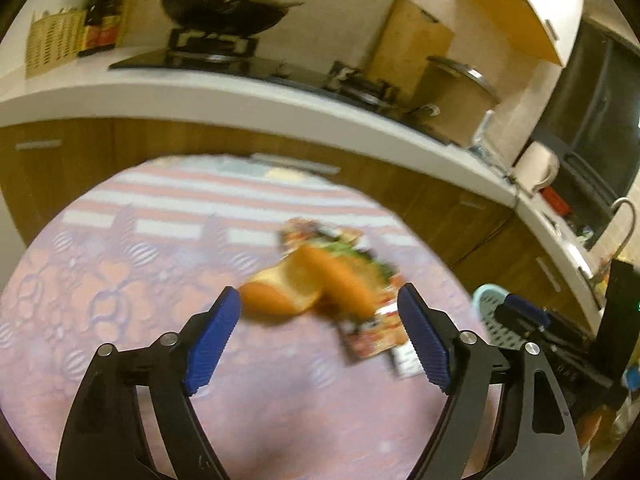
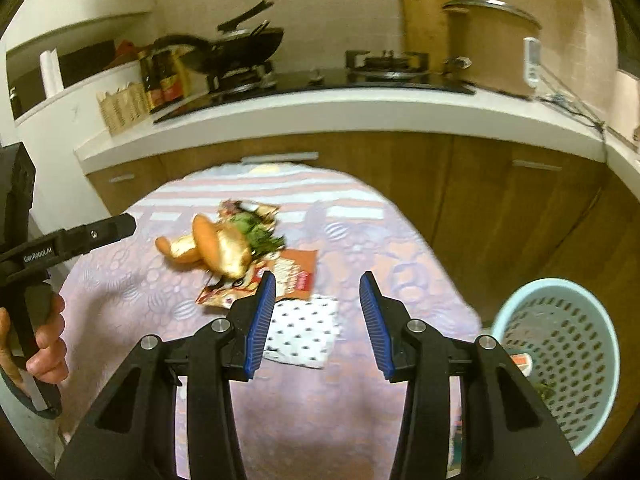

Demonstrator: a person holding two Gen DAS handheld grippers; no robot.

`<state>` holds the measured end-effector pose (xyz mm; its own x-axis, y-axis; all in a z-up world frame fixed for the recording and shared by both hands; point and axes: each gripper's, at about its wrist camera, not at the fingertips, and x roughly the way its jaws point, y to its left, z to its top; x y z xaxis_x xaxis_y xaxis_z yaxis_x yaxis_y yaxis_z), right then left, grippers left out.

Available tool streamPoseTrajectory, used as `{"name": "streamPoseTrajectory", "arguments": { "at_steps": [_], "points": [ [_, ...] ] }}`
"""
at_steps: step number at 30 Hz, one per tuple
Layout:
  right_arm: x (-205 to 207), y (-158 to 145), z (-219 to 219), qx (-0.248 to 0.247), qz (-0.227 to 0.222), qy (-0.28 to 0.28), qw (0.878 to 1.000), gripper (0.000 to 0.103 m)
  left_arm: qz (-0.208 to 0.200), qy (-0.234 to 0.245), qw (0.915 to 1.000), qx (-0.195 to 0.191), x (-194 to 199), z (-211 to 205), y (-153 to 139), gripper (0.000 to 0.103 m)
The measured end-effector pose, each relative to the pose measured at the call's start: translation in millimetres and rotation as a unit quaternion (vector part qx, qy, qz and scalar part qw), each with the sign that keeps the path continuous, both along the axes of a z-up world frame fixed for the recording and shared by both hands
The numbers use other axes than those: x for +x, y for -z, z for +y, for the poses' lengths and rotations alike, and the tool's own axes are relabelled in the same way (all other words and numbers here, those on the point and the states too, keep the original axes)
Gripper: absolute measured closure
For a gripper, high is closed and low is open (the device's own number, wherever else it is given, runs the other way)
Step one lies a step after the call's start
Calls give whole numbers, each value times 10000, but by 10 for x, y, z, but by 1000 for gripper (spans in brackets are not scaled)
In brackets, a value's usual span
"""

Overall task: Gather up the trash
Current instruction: 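Move both tools back to the table and grasp the bread crusts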

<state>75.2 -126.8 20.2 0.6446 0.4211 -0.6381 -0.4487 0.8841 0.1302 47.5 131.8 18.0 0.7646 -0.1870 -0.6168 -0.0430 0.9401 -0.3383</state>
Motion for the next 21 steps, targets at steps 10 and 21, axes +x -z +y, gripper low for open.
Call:
{"name": "streamPoseTrajectory", "arguments": {
  "at_steps": [10,21],
  "points": [
    [106,127,279,-74,192,-206,9996,63,823,252,9961,205,436,111,494,23],
    [296,126,618,-70,364,-632,9973,63,730,454,9954,427,615,57,532,38]
  ]
}}
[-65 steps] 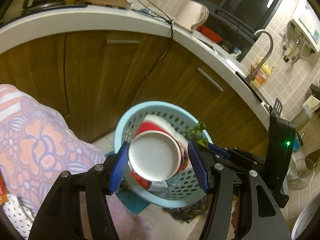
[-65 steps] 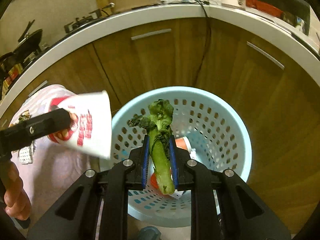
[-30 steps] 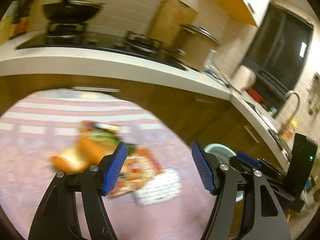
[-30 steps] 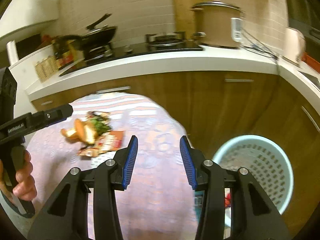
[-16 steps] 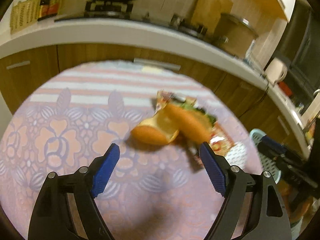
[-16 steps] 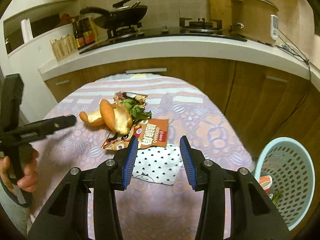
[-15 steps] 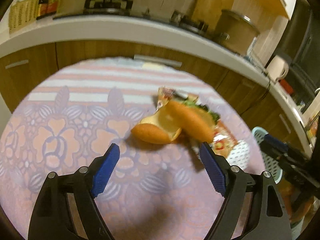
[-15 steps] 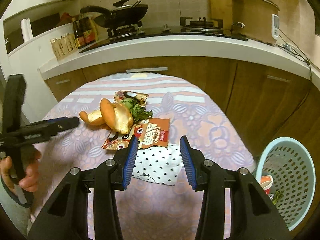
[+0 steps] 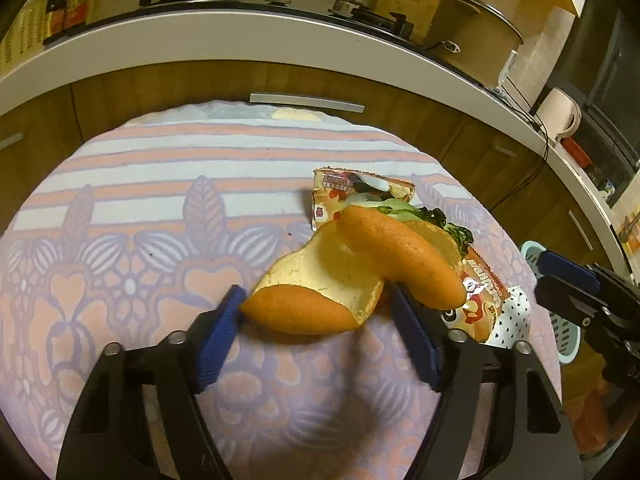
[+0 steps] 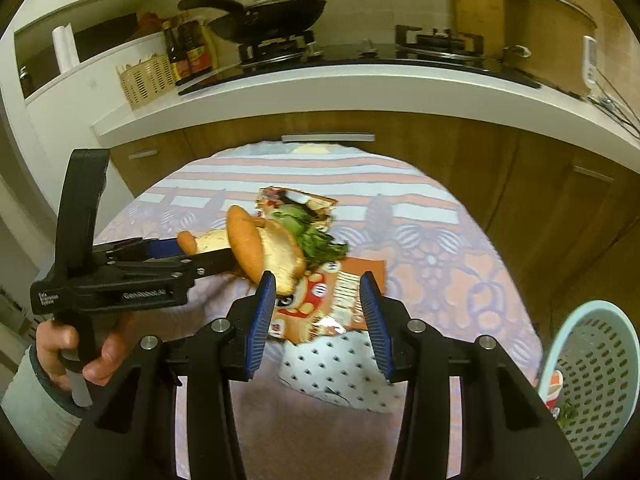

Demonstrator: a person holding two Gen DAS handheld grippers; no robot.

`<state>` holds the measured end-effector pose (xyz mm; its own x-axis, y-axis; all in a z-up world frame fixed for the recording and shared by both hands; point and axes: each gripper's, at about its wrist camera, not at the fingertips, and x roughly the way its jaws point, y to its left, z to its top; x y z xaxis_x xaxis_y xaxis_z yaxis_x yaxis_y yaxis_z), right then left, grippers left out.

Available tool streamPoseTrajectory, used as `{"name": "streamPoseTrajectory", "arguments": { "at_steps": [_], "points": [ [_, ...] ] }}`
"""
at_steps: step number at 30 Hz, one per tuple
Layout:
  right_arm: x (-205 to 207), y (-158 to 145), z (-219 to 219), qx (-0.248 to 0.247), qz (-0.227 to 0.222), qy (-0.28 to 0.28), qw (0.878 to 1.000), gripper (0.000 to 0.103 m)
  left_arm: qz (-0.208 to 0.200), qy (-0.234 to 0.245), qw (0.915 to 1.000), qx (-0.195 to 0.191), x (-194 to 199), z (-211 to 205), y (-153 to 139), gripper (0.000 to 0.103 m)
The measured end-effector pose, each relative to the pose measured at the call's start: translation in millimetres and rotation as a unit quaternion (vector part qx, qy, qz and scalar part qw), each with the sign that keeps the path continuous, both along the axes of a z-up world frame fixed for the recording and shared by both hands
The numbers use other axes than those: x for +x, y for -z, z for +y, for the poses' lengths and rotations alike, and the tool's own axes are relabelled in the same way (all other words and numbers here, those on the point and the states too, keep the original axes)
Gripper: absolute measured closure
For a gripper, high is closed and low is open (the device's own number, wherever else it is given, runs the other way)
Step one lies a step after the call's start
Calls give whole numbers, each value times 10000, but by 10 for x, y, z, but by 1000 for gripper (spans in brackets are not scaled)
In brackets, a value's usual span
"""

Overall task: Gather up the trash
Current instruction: 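Move both tools back to the table and grasp the bread crusts, then lift a bread crust with the left tool while the right tool lifts another crust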

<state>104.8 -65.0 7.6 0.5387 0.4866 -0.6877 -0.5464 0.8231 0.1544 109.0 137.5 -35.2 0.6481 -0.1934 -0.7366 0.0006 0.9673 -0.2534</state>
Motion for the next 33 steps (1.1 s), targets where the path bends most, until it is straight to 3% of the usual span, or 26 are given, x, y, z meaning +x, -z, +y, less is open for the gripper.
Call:
{"name": "streamPoseTrajectory", "arguments": {
  "at_steps": [5,7,8,10,18,25,29,33],
  "points": [
    [74,82,169,-21,172,-166,9997,63,-54,197,9996,-180,-15,2,-7,74],
    [104,116,234,-26,248,-235,9994,61,-91,177,9995,-228,-49,14,-31,84],
    [112,127,260,-42,269,-259,9993,59,-84,158,9994,-285,-69,31,-31,87],
    [137,154,330,-115,297,-307,9990,43,-37,78,9991,-426,-121,88,-31,90],
    [246,254,648,-438,264,-563,9971,39,-1,-327,9968,-732,-322,363,-33,93],
    [207,375,916,-828,127,-795,9933,29,45,-454,9957,-804,-413,507,-23,92],
    [164,430,994,-1005,37,-872,9911,30,43,-424,9963,-745,-442,491,-18,85],
    [100,440,1024,-1191,-161,-893,9887,59,60,-428,9972,-617,-482,465,-12,78]
  ]
}}
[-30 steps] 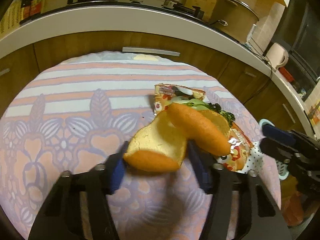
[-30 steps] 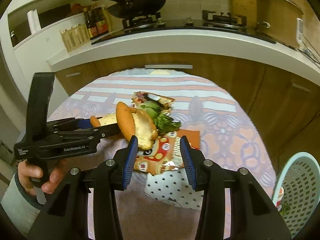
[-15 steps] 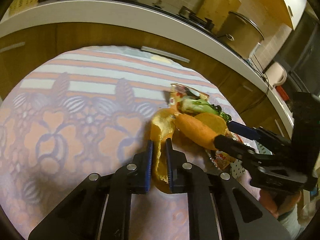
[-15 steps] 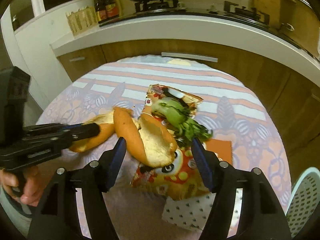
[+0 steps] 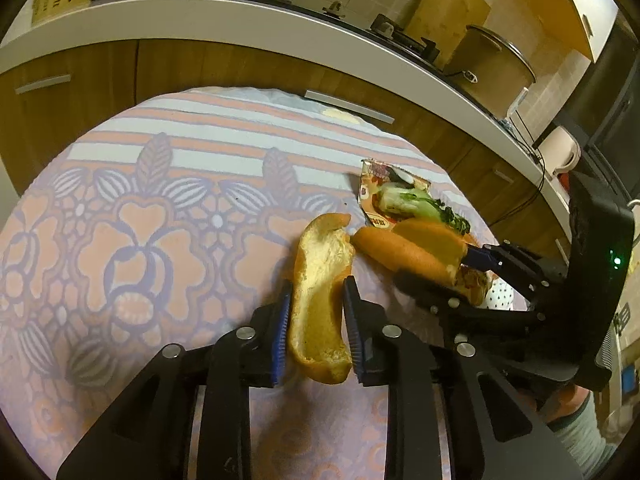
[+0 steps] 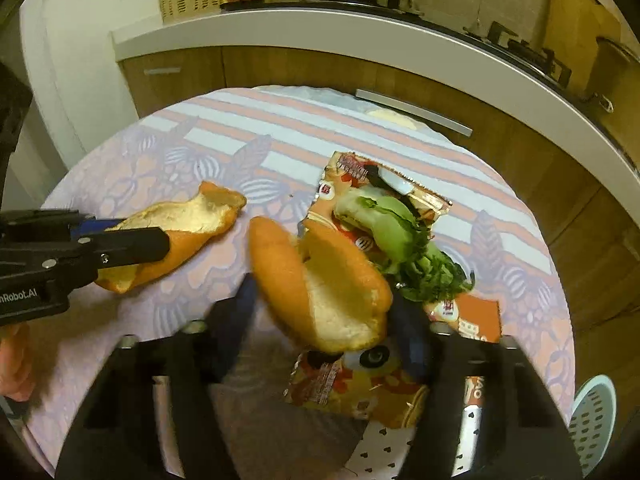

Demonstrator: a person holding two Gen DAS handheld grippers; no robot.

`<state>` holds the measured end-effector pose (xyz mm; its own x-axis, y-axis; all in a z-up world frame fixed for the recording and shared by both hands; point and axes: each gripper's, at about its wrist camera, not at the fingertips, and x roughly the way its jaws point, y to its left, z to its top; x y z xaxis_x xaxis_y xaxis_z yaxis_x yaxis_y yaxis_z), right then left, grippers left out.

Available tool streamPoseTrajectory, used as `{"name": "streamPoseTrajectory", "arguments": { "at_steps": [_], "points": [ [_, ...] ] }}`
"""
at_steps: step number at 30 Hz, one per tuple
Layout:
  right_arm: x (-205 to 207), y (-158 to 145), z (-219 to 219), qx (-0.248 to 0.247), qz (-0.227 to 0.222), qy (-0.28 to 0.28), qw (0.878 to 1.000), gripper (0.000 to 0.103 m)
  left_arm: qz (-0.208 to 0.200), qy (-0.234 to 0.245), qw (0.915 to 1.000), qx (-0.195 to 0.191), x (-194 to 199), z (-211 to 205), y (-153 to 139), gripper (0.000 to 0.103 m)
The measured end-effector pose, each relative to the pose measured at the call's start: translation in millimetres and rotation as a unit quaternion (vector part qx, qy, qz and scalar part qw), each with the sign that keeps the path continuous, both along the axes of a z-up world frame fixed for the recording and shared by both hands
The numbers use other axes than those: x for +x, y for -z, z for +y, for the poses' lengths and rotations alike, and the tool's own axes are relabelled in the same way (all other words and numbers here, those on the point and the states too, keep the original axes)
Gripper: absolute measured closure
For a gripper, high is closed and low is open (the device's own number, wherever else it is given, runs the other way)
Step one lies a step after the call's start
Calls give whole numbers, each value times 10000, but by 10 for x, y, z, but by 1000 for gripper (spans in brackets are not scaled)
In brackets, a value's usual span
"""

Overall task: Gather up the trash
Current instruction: 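Lift a bread crust with the left tool while the right tool lifts another crust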

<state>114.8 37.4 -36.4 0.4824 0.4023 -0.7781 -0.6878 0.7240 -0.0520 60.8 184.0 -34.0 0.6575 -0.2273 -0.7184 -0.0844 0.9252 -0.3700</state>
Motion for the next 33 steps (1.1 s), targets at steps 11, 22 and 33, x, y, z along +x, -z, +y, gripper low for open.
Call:
{"name": "streamPoseTrajectory", "arguments": {
  "at_steps": [11,22,33],
  "points": [
    [-203,-158,-321,492,241,111,9984,82,36,184,9978,632,-80,-233,-79,34],
    [-405,-515,-777,1249,170,241,9917,85,141,-126,9921,1240,-37,-342,-70,87],
    [-661,-842,-1108,1705,14,180,9852,85,-649,-104,9944,825,-277,-536,-627,90]
  ]
}}
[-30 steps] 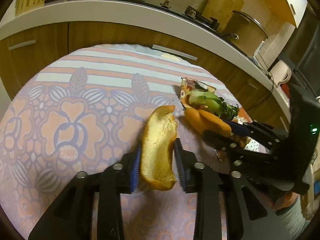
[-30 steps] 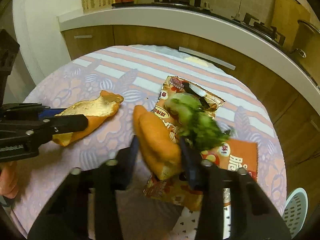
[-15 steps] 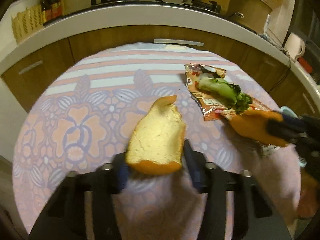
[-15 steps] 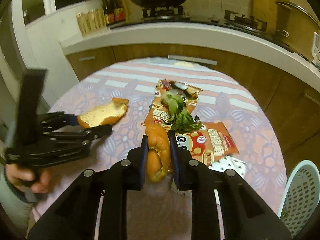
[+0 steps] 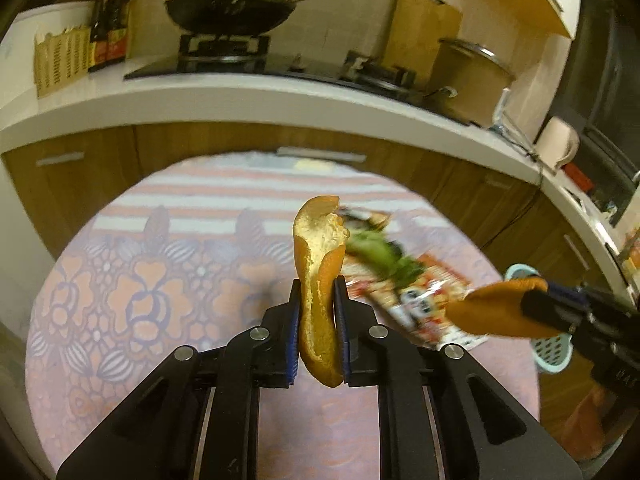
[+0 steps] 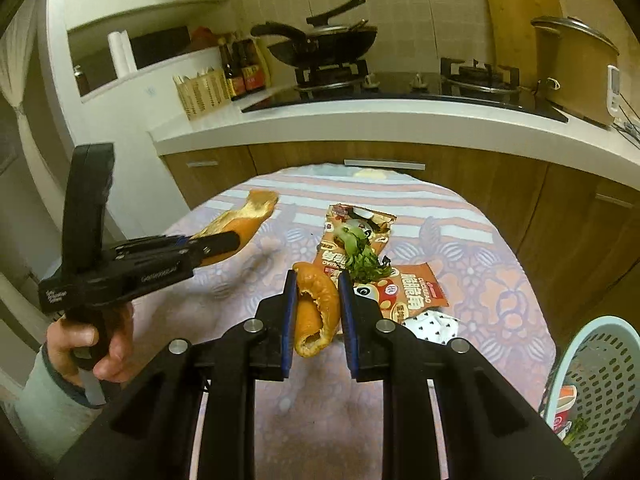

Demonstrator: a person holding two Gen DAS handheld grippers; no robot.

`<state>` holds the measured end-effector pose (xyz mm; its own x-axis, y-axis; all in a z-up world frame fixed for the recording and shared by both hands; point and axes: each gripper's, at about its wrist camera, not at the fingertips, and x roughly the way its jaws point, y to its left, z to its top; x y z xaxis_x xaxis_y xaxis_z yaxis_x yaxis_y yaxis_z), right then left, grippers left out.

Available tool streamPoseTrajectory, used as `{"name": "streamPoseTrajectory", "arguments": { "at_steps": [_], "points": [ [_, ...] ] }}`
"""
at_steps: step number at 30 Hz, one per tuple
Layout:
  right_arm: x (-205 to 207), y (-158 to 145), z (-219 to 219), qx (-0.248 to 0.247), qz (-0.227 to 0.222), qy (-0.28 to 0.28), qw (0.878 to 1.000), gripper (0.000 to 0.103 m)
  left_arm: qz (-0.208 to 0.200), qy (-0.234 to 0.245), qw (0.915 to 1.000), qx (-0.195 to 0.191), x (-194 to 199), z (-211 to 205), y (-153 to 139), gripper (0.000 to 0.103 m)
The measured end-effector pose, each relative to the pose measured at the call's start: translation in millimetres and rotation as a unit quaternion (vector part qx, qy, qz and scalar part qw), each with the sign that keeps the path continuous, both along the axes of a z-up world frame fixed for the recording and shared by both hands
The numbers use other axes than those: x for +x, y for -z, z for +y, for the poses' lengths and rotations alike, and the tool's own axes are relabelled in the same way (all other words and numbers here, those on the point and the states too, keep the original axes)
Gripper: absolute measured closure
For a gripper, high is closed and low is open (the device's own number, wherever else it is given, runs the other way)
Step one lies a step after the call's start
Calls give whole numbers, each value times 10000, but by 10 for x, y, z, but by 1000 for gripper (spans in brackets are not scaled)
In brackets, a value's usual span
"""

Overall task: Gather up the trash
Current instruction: 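Lift a bread crust with the left tool while the right tool lifts another crust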

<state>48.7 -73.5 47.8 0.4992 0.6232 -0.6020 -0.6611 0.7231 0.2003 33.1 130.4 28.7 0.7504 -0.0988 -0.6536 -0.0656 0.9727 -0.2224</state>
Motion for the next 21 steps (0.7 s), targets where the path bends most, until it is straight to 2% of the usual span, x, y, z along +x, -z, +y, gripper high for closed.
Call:
{"name": "streamPoseTrajectory", "arguments": {
  "at_steps": [4,11,14,16,18,19,21],
  "points": [
    [-182,39,-144,-88,-51,-14,9999,86,-89,200,9998,-5,3,-206,-51,90],
    [-423,672,-427,-454,446,241,9977,85,-31,423,9991,-98,-18,-399,39,90],
    [-492,796,-543,-363,656,267,9968,82,-36,505,9987,-107,-37,-442,47,90],
    [-527,876,-566,-481,754,271,9956,80,-53,544,9984,-117,-54,-476,39,90],
    [-564,900,-559,-504,763,279,9954,66,-72,578,9982,-138,-65,-497,26,90],
    [-564,908,-540,-553,776,294,9950,50,-79,589,9981,-138,-75,-507,19,89],
    [-567,918,-489,-683,695,335,9947,45,-96,622,9979,-126,-92,-540,7,89]
  ]
}}
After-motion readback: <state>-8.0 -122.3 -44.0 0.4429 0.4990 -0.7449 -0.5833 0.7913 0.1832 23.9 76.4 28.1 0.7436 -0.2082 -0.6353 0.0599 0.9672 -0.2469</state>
